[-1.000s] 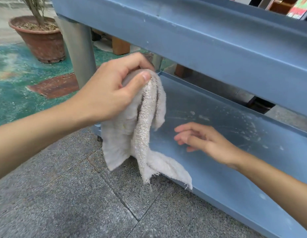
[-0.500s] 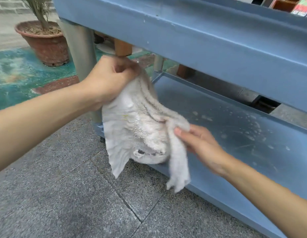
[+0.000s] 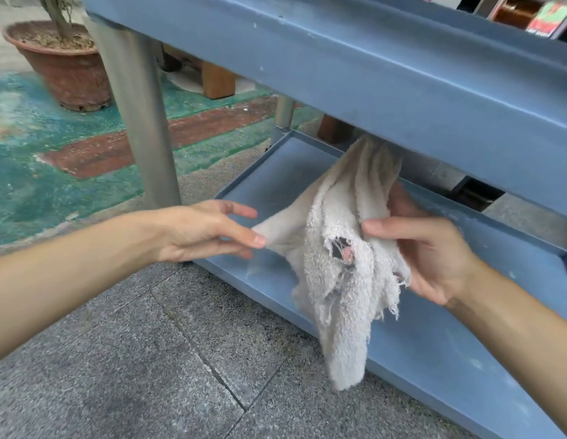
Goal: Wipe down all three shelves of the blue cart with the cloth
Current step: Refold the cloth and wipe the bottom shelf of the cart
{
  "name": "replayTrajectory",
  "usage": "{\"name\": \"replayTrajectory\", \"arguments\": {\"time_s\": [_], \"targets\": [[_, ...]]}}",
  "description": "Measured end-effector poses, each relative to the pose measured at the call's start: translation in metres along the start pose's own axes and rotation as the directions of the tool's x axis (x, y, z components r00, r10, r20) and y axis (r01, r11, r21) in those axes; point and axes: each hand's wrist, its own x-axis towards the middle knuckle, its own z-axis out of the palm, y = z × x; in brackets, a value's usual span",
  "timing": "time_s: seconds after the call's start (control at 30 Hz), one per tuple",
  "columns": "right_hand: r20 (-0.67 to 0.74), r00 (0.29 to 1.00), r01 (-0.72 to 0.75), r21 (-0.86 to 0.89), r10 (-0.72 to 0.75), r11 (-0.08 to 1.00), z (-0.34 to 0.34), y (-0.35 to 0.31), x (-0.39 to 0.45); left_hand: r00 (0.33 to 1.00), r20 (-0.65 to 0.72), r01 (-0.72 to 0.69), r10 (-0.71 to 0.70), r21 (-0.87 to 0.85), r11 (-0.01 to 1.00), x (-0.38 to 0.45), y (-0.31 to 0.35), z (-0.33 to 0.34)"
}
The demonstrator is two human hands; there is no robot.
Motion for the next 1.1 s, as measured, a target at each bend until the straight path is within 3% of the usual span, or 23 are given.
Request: {"name": "replayTrajectory", "arguments": {"time_s": [0.13,0.27,0.5,0.57,0.67,0.73,0.77,0.8,0.83,0.93,1.0,1.1], "targets": [[-0.080,0.997,0.022,0.005,-0.021,1.000,0.008,-0.012,-0.002,0.984,0.134,0.107,-0.121,0.106,0.989,-0.004,-0.004,0.011],[-0.055,0.998,-0.003,0.012,0.004,1.000,0.012,-0.014,-0.001,0.964,0.268,-0.002,-0.003,0.018,1.000,-0.002,-0.003,0.026],[-0.034,0.999,0.025,0.130,-0.021,0.991,0.003,-0.008,0.002,0.973,0.230,0.009,0.030,-0.167,0.986,0.008,-0.003,0.043],[-0.072,0.997,0.038,0.105,-0.031,0.994,0.001,-0.010,0.003,0.981,0.194,-0.001,0.026,-0.128,0.992,0.008,-0.005,0.043],[-0.240,0.970,-0.029,-0.253,-0.034,0.967,-0.008,-0.021,0.003,0.991,-0.035,-0.132,0.133,0.016,0.991,0.006,0.002,0.030],[-0.370,0.921,-0.152,-0.621,-0.118,0.769,-0.022,-0.029,-0.001,0.937,-0.249,-0.211,0.247,0.163,0.964,-0.001,0.012,0.014],[-0.402,0.898,-0.203,-0.739,-0.179,0.642,-0.029,-0.032,-0.003,0.906,-0.292,-0.244,0.305,0.226,0.943,-0.005,0.019,0.007],[-0.446,0.864,-0.249,-0.782,-0.234,0.571,-0.036,-0.034,-0.005,0.887,-0.298,-0.277,0.351,0.263,0.924,-0.008,0.025,0.001],[-0.489,0.831,-0.272,-0.773,-0.265,0.573,-0.041,-0.036,-0.007,0.869,-0.296,-0.310,0.395,0.296,0.903,-0.010,0.031,-0.004],[-0.512,0.824,-0.250,-0.714,-0.244,0.654,-0.043,-0.036,-0.009,0.790,-0.264,-0.346,0.553,0.553,0.758,-0.015,0.047,-0.010],[-0.482,0.826,-0.223,-0.756,-0.293,0.615,-0.048,-0.036,-0.010,0.765,-0.170,-0.321,0.622,0.736,0.596,-0.019,0.059,-0.009],[-0.394,0.871,-0.255,-0.873,-0.293,0.415,-0.050,-0.036,-0.014,0.704,0.017,-0.212,0.710,0.959,0.187,-0.025,0.070,-0.007]]}}
